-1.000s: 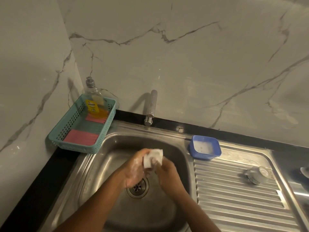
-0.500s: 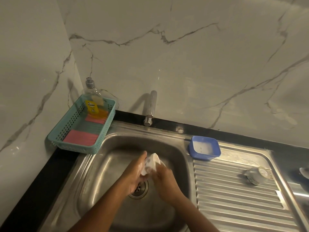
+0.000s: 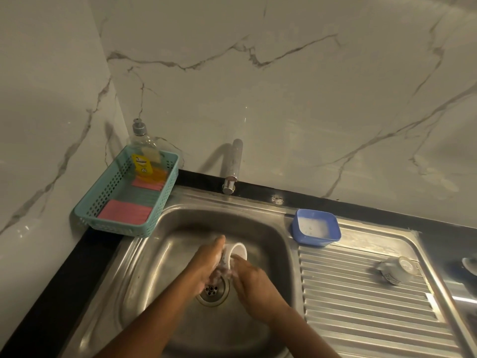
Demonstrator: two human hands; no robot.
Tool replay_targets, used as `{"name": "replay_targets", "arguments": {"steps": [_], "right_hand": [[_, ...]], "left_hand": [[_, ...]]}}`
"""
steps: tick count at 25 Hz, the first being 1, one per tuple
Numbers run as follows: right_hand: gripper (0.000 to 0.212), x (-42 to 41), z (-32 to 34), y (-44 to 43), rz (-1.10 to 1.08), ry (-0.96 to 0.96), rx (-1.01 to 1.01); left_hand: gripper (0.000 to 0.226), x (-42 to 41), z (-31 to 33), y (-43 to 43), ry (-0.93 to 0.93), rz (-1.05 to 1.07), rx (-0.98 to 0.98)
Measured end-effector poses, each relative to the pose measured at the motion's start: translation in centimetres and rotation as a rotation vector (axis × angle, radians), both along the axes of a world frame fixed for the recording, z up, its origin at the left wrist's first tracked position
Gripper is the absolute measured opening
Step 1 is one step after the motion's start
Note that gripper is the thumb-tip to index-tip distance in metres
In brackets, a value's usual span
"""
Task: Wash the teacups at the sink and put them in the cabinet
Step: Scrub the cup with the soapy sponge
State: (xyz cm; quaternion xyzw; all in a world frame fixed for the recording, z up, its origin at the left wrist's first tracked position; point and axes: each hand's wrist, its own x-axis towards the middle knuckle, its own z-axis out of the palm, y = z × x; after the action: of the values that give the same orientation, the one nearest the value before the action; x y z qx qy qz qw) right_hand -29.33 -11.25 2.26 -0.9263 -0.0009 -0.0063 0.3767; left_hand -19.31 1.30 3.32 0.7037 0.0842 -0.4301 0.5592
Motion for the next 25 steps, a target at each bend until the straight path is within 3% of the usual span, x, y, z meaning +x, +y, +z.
{"name": "replay_targets", "arguments": {"steps": [3, 5, 7, 8, 12, 14, 15, 19, 22, 25], "right_hand": [[0.038, 1.7, 2.5, 1.2, -0.384, 0.083, 0.673], [0.035, 2.5, 3.2, 2.6, -0.364, 0.072, 0.89], [0.036, 1.8, 3.0, 3.8, -0.21, 0.013, 0.816], [0.035, 1.2, 2.6, 3.2, -0.115, -0.003, 0.691], [0.03, 1.2, 1.6, -3.5, 0.36, -0.058, -0.248], [0.031, 1.9, 2.6, -4.9, 0.481, -0.268, -0.547], [0.037, 2.2, 3.2, -4.8, 0.495, -0.323, -0.598], [0.03, 2.5, 4.2, -5.7, 0.386, -0.274, -0.449], [0.023, 2.2, 3.9, -7.1, 0.078, -0.083, -0.174], [0.02, 2.0, 4.3, -9.8, -0.209, 0.012, -0.086]], "left_hand": [[0.043, -0.4, 0.5, -0.4, -0.251, 0.075, -0.231], [0.028, -0.9, 1.6, -1.0, -0.409, 0.262, -0.317], [0.03, -0.3, 1.6, -1.1, -0.437, 0.362, -0.271], [0.033, 0.0, 1.4, -0.9, -0.357, 0.345, -0.248], [0.041, 0.0, -0.5, 0.9, 0.19, 0.125, -0.2], [0.048, 0.1, -1.3, 0.8, 0.37, 0.092, -0.234], [0.053, 0.3, -1.5, 0.7, 0.425, 0.079, -0.249], [0.061, 1.5, -2.1, 0.8, 0.488, 0.031, -0.287], [0.06, 1.5, -2.7, 0.9, 0.518, 0.093, -0.384], [0.058, 1.5, -2.9, 0.3, 0.539, 0.161, -0.461]]}}
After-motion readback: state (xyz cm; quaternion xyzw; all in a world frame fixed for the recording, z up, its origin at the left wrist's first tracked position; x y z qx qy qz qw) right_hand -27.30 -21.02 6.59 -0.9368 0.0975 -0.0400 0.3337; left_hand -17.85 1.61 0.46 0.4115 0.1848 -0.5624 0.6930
